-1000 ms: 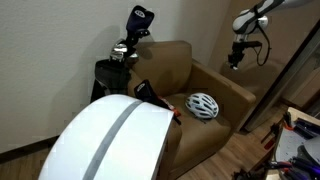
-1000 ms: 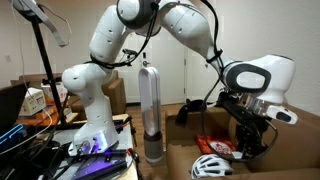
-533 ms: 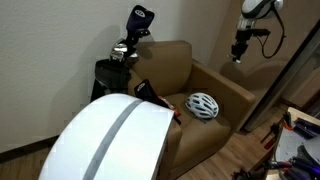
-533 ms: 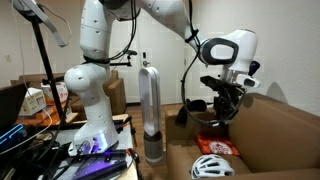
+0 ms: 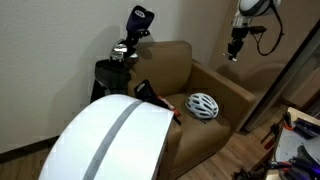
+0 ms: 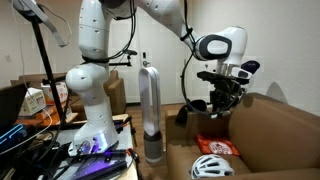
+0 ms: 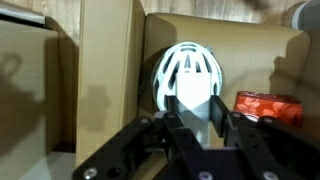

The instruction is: Move the silver remote from the arm rest to the top of the fan

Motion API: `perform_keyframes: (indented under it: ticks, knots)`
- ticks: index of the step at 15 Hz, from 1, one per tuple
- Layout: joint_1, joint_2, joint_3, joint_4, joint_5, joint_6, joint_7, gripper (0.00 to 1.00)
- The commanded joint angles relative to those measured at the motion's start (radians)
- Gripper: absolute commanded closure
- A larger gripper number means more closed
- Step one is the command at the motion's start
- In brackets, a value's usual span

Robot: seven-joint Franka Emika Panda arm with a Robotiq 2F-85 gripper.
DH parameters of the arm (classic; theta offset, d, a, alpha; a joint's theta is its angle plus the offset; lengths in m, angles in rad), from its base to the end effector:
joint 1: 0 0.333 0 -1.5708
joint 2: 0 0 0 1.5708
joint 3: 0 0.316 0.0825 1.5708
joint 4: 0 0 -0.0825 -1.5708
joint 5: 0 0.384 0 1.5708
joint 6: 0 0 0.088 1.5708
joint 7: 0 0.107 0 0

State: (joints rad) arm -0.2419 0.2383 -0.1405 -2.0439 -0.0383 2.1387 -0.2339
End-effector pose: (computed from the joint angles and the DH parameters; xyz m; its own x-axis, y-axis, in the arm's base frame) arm 0.5301 -0.2132 0.3153 0.9805 -0.1244 -0.1522 -0.1216 -0.9922 0.0275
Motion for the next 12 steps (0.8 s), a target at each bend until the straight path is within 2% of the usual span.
perform_keyframes:
  ticks: [1,6,9,11,12]
  knots:
    - [0.094,-0.090,0.038,-0.039,-0.097,0.002,0.001,0.88]
    - [0.197,-0.232,0.086,-0.136,-0.282,0.006,0.003,0.89]
    - [0.230,-0.378,0.115,-0.240,-0.393,0.031,0.016,0.89]
    - [0.243,-0.483,0.135,-0.302,-0.421,0.051,0.002,0.89]
    - [0.251,-0.522,0.138,-0.315,-0.393,0.040,-0.047,0.89]
